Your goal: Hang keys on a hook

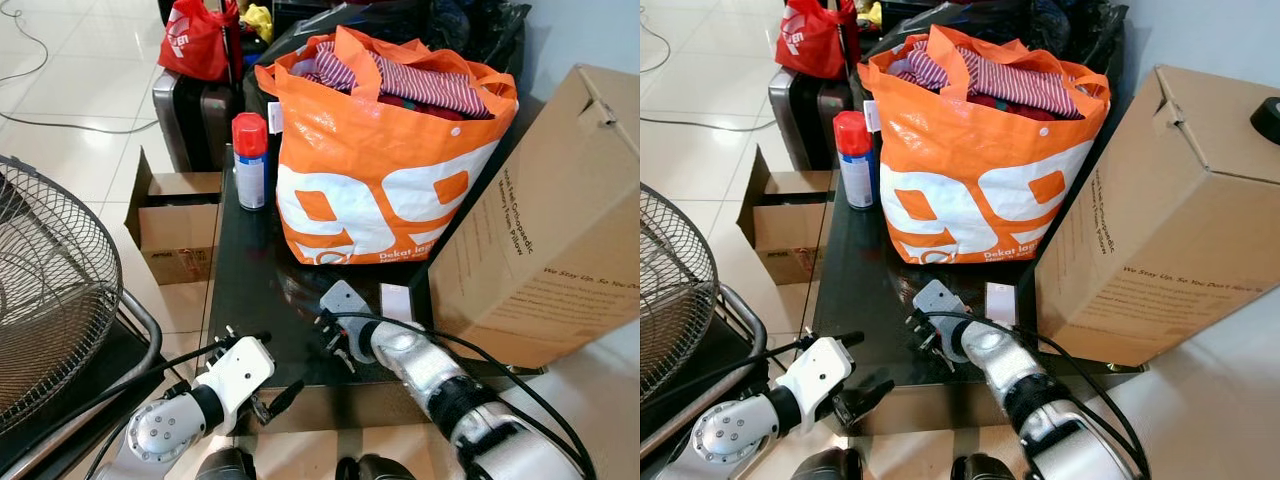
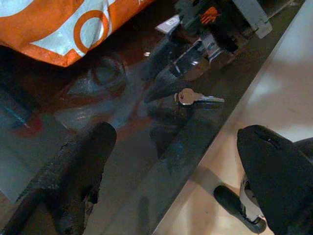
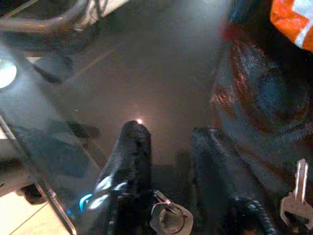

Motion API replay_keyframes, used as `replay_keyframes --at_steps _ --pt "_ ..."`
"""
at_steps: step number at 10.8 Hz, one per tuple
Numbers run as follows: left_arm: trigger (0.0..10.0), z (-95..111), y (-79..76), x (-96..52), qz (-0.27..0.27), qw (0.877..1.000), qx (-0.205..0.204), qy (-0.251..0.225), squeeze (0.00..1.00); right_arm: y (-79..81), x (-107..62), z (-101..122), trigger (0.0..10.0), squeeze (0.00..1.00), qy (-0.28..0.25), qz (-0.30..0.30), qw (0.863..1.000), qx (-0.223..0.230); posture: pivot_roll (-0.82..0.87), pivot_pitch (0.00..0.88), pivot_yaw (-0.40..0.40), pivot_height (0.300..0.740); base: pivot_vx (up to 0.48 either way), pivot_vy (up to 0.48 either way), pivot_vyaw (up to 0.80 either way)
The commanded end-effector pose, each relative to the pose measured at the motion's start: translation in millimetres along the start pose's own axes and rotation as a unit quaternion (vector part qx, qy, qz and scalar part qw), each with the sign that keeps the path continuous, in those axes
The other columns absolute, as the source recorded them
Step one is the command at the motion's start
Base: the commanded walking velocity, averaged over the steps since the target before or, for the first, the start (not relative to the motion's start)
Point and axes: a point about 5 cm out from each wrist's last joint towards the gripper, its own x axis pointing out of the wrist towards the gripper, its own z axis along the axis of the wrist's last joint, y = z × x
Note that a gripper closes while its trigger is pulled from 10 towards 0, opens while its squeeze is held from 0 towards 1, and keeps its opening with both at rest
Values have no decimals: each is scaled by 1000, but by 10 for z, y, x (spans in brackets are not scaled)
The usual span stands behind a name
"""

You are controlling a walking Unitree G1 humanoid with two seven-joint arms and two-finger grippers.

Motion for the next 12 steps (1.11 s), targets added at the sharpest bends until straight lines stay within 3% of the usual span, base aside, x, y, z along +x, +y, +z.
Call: replay_keyframes --at_steps 1,3,5,6,7,12 --pt "10000 32 -21 11 -4 1000 2 -4 0 -23 -46 -37 10000 1000 -1 6 1000 0 32 134 -112 740 0 0 0" --pt "10000 38 -23 20 -5 1000 0 -5 0 -131 -219 -181 10000 1000 8 6 1000 -15 28 133 -113 740 0 0 0" --pt "10000 37 -19 20 -9 1000 1 -4 0 -101 -302 -261 10000 1000 19 38 998 -53 24 134 -108 740 0 0 0" --pt "10000 37 -16 17 -12 1000 3 -3 0 -82 -306 -302 10000 941 30 46 996 -74 24 136 -108 740 0 0 0" --pt "10000 37 -15 14 -12 1000 4 -3 0 -63 -298 -316 10000 0 35 50 994 -87 24 137 -109 740 0 0 0" --pt "10000 36 -6 7 -10 1000 1 2 0 -4 -161 -313 10000 0 54 21 994 -89 33 146 -125 740 0 0 0"
